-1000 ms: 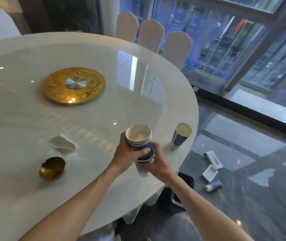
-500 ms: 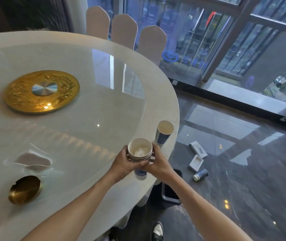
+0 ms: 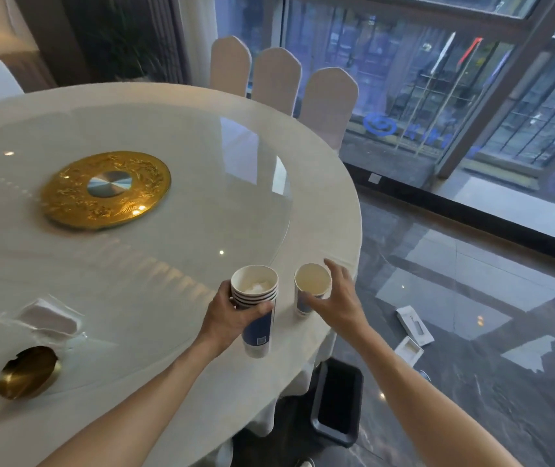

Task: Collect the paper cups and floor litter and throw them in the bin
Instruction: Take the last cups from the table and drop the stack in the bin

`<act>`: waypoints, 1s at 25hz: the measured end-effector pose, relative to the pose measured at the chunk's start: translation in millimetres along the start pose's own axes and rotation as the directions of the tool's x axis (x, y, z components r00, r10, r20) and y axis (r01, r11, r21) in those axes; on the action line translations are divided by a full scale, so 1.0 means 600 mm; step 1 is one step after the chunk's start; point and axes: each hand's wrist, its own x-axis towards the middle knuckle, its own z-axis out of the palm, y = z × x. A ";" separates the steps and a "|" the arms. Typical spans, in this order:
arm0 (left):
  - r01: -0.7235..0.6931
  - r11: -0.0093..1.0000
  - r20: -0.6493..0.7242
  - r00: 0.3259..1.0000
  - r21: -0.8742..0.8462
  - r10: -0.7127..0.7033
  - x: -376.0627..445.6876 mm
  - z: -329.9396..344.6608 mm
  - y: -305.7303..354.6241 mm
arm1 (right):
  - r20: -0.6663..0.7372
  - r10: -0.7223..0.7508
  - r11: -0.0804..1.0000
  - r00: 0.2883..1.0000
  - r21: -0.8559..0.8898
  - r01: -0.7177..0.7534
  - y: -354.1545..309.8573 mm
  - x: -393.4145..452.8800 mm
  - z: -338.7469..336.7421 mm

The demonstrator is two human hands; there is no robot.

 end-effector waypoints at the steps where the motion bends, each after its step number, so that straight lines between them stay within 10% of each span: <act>1: 0.004 1.000 -0.021 1.000 -0.002 -0.004 0.000 0.005 0.005 | 0.024 0.004 0.999 1.000 -0.049 -0.003 0.011 0.014 -0.001; 6: 0.027 0.999 -0.153 0.988 -0.027 -0.031 -0.019 0.029 0.014 | 0.225 -0.013 0.954 0.974 -0.289 0.079 0.049 0.066 0.016; 25: -0.129 0.978 -0.187 0.977 -0.161 0.099 0.063 0.102 0.137 | 0.177 0.137 0.959 0.975 0.222 -0.175 0.120 0.035 -0.032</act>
